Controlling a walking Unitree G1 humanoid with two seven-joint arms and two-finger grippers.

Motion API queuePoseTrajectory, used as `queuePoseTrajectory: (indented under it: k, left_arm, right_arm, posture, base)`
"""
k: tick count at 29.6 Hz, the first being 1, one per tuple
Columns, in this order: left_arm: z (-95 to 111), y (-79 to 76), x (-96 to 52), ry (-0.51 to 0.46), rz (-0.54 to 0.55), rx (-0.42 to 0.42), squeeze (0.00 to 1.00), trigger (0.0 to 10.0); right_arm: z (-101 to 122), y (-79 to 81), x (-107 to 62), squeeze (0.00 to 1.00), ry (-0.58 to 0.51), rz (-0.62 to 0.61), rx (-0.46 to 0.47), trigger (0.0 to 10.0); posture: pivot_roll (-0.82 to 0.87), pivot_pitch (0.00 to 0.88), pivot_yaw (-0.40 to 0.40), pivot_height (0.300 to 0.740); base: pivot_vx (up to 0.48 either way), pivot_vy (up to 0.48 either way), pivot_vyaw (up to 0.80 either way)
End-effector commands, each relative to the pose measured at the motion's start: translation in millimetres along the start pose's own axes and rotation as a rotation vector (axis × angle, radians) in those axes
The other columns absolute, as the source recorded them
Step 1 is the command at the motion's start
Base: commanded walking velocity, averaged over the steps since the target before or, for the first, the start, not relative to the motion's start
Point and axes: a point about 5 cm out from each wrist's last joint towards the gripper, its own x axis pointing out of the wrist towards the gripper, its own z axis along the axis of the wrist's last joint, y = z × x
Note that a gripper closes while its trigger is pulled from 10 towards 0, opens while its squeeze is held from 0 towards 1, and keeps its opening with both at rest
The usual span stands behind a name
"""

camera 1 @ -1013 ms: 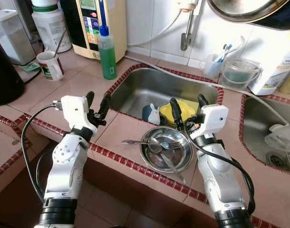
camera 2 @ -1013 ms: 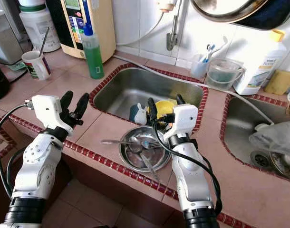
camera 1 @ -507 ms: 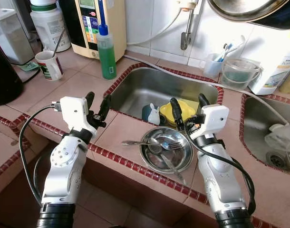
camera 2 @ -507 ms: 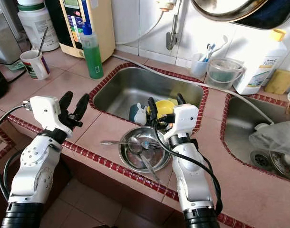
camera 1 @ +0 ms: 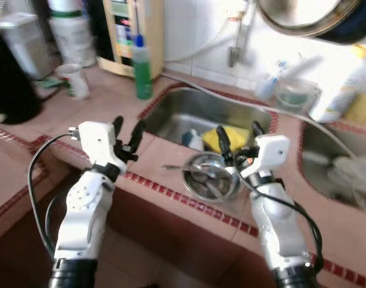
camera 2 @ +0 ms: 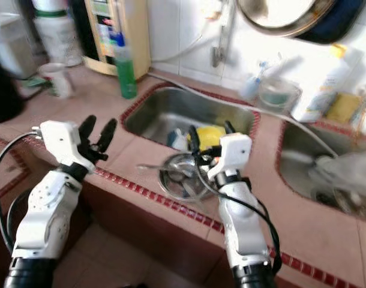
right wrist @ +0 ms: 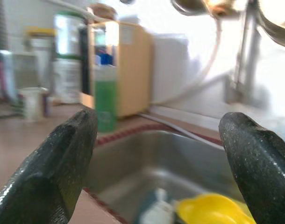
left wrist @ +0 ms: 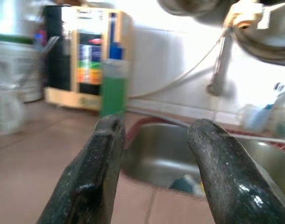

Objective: Kitchen organization

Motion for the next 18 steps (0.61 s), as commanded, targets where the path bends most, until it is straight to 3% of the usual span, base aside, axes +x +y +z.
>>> queuePoseTrajectory:
  k: [1, 16, 18]
  left_arm:
    - [3.9, -1.6, 3.4, -0.007, -0.012, -0.001, 0.0, 10.0]
    - [3.1, -4.9, 3.0, -0.005, -0.038, 0.011, 0.0, 10.0]
    - [2.9, -6.0, 2.3, -0.005, -0.042, 0.006, 0.0, 10.0]
  right_arm:
    - [-0.6, -0.2, -0.5, 0.0, 0.0, -0.001, 0.007, 10.0]
    - [-4.5, 2.8, -2.2, 0.0, 0.02, 0.011, 0.005, 10.0]
    - [-5.6, 2.7, -2.6, 0.0, 0.034, 0.011, 0.011, 10.0]
  posture:
    - [0.03, 0.027, 0.003, 0.74]
    - [0.03, 0.017, 0.011, 0.74]
    - [0.03, 0.023, 0.01, 0.74]
  base:
    - [0.0, 0.0, 0.0]
    - [0.0, 0.0, 0.0]
    - [0.0, 0.0, -0.59]
